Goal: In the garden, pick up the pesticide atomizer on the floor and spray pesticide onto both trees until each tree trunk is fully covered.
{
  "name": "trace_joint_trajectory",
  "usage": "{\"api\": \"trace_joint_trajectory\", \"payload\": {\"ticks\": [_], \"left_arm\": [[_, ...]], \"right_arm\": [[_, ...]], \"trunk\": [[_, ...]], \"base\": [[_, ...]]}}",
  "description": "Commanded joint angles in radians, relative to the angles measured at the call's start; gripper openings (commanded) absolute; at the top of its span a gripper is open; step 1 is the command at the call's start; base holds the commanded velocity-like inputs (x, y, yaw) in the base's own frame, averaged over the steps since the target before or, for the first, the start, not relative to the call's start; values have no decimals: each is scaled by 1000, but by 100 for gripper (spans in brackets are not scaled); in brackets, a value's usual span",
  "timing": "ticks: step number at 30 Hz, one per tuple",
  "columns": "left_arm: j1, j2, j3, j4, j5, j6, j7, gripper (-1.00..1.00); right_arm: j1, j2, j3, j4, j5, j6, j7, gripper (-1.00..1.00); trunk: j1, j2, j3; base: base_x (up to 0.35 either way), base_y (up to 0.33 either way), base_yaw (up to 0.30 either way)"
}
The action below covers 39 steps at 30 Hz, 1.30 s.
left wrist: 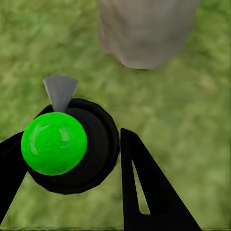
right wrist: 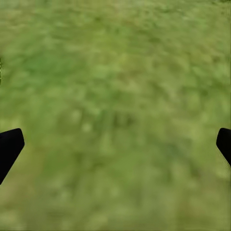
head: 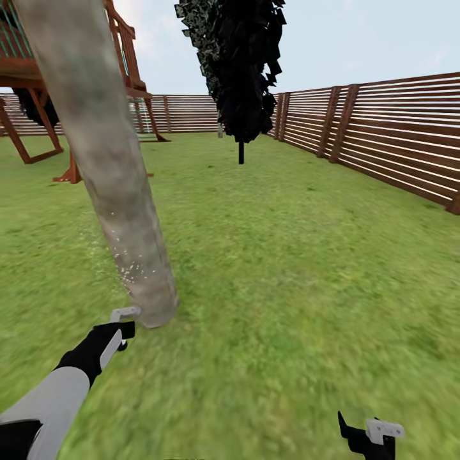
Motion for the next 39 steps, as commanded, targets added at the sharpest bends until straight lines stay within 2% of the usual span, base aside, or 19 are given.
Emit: {"api": "trace_joint_trajectory", "payload": {"ticks": [1,6,16,30,39], "left_arm": [[0,0,0,3,-1,1,0,-100],[1,-1,0,8,0,4,-1,-100],[1,1,1,8,0,6,0,-100],[1,2,2,8,-1,7,0,-100],[1,2,2,8,0,8,-1,-100]], "right_arm": [[0,0,0,0,0,0,0,100],[0,0,0,0,-1,0,0,100],[0,0,0,0,1,0,0,100],[0,0,0,0,1,0,0,100],[0,-1,0,-1,-1,0,0,100]], "trunk": [[0,0,0],[0,0,0],[0,0,0],[0,0,0],[0,0,0]], "base": [[1,-276,275],[0,-277,274],[0,-278,40],[109,-276,263],[154,-271,9]]}}
